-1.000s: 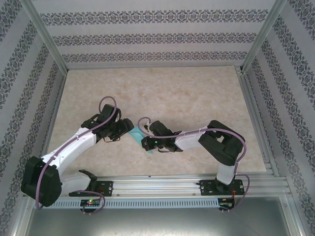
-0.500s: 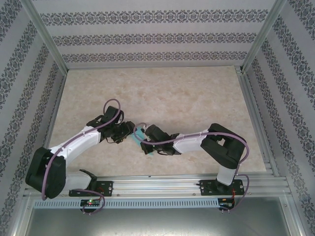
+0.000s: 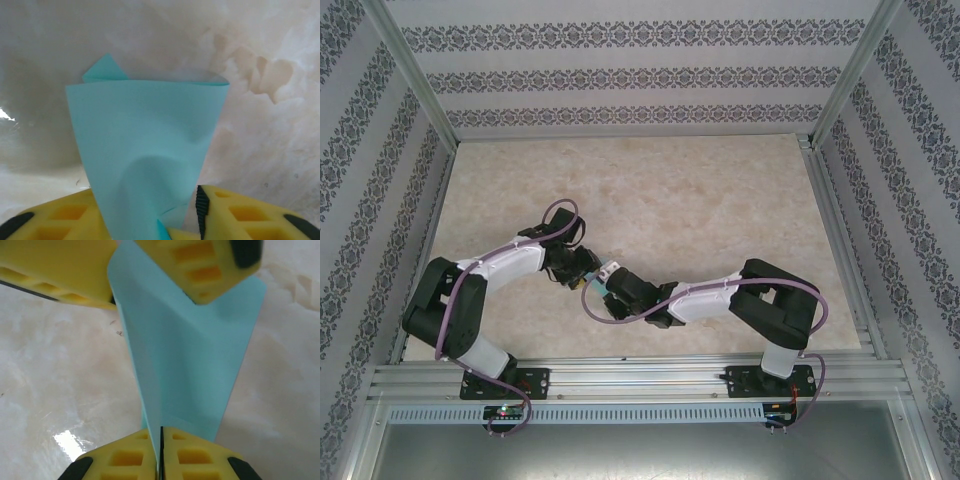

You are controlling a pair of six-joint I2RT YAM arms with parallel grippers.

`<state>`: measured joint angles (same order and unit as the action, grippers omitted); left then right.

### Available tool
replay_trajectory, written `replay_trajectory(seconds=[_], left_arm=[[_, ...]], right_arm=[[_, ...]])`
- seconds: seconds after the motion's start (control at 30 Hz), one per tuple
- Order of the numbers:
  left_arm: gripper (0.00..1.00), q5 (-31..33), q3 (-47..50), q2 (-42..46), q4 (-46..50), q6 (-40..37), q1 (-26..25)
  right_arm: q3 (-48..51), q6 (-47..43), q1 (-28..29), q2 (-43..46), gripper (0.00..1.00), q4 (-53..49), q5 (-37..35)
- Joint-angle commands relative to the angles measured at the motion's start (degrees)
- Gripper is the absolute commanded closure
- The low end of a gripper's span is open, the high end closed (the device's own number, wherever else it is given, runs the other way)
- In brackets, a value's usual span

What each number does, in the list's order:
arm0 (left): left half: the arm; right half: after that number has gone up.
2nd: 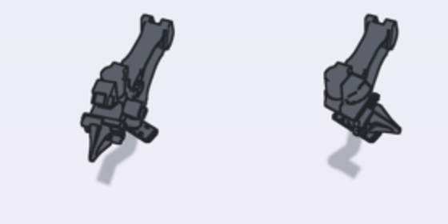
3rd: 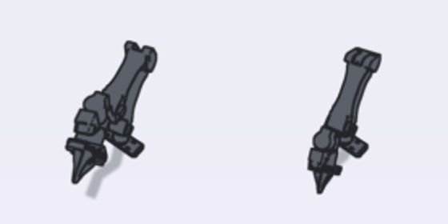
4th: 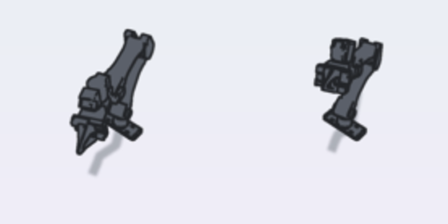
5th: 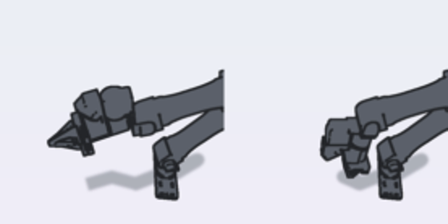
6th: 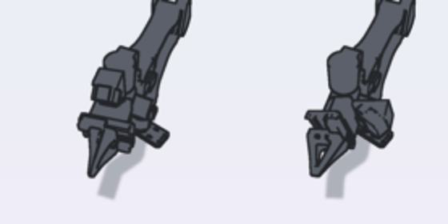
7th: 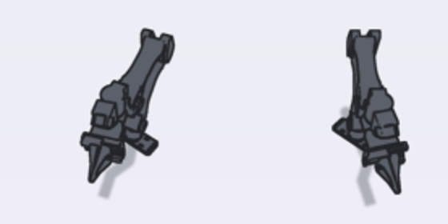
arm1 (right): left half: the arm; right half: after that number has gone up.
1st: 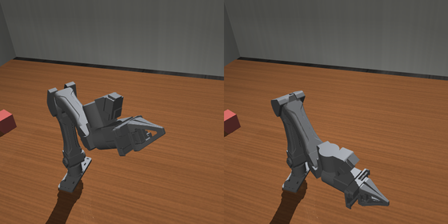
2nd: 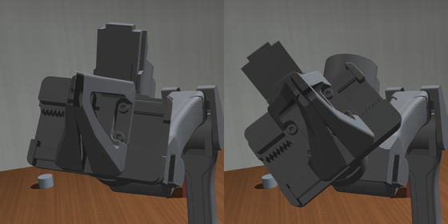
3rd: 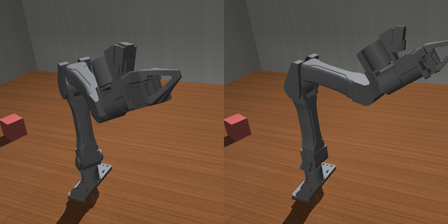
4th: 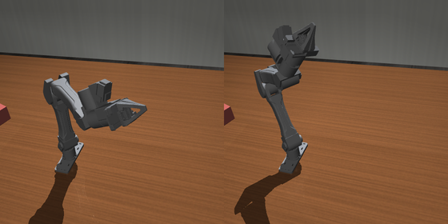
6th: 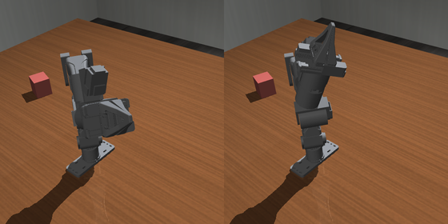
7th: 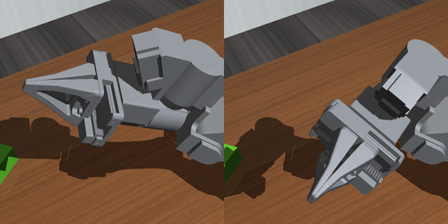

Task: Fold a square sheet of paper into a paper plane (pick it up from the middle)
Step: Fold the wing for the fifth time at the center of the table.

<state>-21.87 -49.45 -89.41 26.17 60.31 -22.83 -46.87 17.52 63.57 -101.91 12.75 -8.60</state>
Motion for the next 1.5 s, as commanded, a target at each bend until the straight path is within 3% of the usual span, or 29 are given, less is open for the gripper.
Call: replay_trajectory(seconds=[0.0,0.1,0.23,0.53,0.73,0.83,1.07,1.27,1.47], left_arm=[[0.68,-1.2,-1.6,-0.8,3.4,-0.9,0.8],[0.91,-0.1,-2.0,-0.5,4.1,-1.2,0.8],[0.97,0.6,-2.9,-0.6,5.6,-2.2,0.9],[0.98,0.3,-2.3,-0.9,5.1,-2.2,0.8],[0.98,0.0,-2.7,-0.9,5.3,-2.5,0.8],[0.97,0.1,-2.8,-0.8,5.3,-2.4,0.8],[0.97,-0.2,-2.9,-1.0,5.4,-2.4,0.8],[0.96,-0.5,-2.6,-0.6,5.3,-2.4,0.8],[0.96,-0.6,-2.6,-0.5,5.5,-2.4,0.8]], right_arm=[[-0.2,-3.5,1.0,1.0,0.89,1.7,-2.8],[0.0,-4.3,1.2,1.2,0.86,1.5,-2.3],[1.2,-4.2,1.2,3.6,0.79,1.9,-0.3],[0.1,0.2,0.9,2.1,0.81,1.1,4.2],[-0.2,2.8,0.4,0.5,0.87,0.2,3.4],[-0.2,3.0,0.0,0.6,0.83,0.0,3.5],[-0.2,2.5,0.0,0.7,0.87,-0.4,2.1],[-0.1,2.5,-0.1,0.5,0.84,-0.2,0.7],[0.4,2.3,-0.1,1.0,0.91,1.1,0.6]])
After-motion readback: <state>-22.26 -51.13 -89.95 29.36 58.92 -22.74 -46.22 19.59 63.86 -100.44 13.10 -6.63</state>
